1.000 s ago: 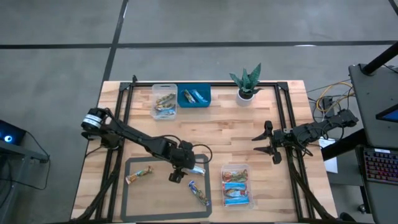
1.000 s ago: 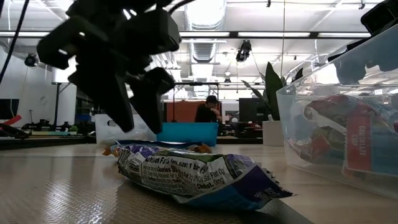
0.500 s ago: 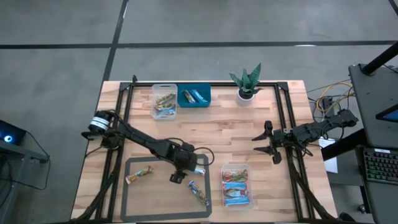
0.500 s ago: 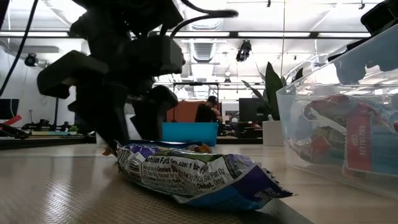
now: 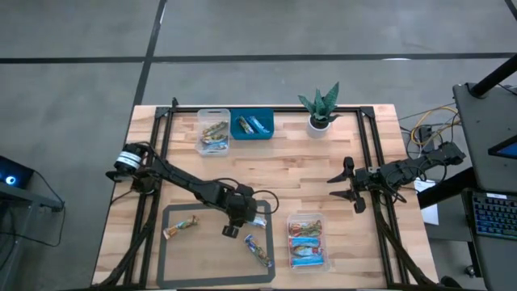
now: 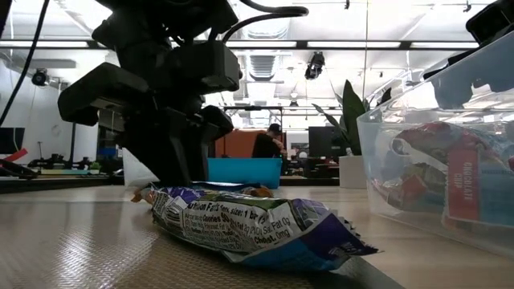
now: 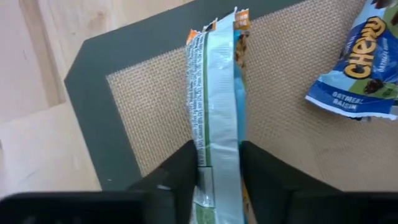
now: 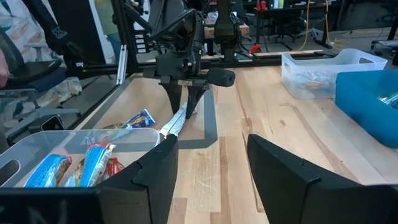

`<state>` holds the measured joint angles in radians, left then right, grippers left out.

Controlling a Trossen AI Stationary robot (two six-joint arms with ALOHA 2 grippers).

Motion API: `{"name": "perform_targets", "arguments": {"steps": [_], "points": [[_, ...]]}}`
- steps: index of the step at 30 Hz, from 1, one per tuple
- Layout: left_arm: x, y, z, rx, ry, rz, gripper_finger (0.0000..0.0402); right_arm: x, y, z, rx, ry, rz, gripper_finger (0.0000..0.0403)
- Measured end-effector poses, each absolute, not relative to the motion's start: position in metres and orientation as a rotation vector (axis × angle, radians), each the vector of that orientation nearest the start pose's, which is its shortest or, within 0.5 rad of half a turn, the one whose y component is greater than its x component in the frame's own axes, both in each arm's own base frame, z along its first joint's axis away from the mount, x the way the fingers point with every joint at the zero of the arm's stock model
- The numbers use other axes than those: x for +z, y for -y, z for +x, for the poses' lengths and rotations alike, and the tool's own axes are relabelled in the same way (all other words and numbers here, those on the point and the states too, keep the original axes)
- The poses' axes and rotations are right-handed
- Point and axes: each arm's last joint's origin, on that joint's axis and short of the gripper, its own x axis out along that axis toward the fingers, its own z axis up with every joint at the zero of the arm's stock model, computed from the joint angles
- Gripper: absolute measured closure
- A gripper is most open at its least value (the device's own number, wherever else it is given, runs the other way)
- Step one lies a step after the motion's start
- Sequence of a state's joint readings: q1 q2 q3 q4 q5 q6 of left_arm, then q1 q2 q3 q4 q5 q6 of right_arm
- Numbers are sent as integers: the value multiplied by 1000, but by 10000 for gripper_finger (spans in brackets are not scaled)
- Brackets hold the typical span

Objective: Pick and place Granola Bars by type
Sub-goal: Put the yellow granola bar into the top transparent bin

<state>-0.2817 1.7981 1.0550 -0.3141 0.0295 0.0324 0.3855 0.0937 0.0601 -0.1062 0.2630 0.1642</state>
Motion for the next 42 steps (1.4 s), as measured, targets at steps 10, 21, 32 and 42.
{"name": "perform_targets", "arguments": {"steps": [10, 21, 32, 42], "points": [[157, 95, 334, -254, -1045, 148, 394, 167, -30, 94, 111, -143, 119, 220], [206, 81, 339, -144, -929, 24, 400, 167, -30, 94, 111, -142, 119, 220], [260, 54, 342, 27, -902, -72, 401, 167, -30, 94, 112, -140, 120, 220], [292, 7, 348, 282, -858, -196, 401, 166, -30, 95, 111, -144, 119, 220]]}}
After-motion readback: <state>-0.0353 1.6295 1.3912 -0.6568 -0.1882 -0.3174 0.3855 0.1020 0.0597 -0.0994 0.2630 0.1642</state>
